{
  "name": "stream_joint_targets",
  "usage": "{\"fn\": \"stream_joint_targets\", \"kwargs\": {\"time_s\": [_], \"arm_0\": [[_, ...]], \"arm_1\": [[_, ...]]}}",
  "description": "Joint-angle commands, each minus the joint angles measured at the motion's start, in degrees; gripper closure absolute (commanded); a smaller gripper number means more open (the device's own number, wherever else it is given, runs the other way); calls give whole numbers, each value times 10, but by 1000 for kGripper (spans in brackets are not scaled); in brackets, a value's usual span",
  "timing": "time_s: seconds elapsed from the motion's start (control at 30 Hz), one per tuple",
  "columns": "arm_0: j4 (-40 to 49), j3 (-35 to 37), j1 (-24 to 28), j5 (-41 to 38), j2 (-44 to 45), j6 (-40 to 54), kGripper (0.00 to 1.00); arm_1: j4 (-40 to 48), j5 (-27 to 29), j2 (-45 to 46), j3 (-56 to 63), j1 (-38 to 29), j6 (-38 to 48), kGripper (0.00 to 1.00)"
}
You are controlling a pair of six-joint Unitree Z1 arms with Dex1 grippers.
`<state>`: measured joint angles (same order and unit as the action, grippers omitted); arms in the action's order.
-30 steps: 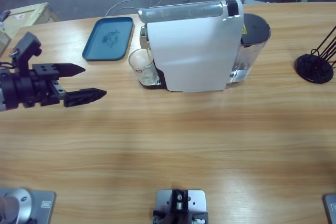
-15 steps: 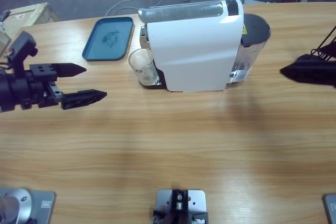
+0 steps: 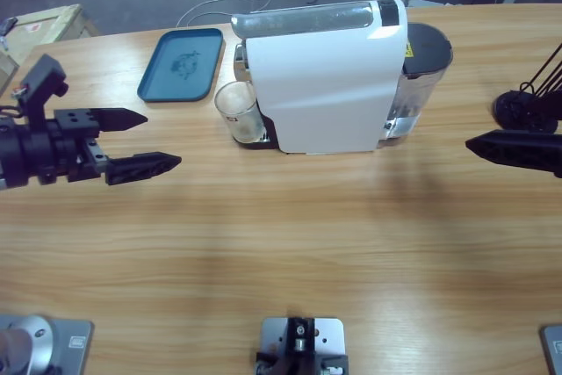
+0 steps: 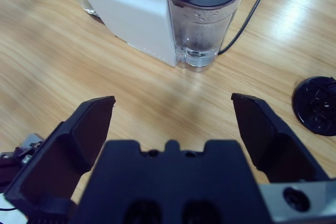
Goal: Pour coffee
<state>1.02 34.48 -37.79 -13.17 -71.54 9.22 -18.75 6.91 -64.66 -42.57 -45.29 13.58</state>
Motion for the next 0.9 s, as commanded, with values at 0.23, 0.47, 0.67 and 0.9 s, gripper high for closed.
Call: {"fn": "stream_joint_targets", "kwargs": {"time_s": [0.23, 0.47, 0.67, 0.9], "arm_0": [[-3, -13, -4, -11, -13, -3, 13], [-4, -7, -5, 2, -12, 21, 13], [2, -7, -4, 10, -5, 32, 13], [12, -5, -5, 39, 1, 30, 4]], "arm_1": [[-9, -2, 49, 17, -4, -49, 0], [-8, 0, 36, 22, -4, -49, 0], [-6, -1, 32, 15, -4, -48, 0], [0, 13, 2, 14, -4, -32, 0]]}}
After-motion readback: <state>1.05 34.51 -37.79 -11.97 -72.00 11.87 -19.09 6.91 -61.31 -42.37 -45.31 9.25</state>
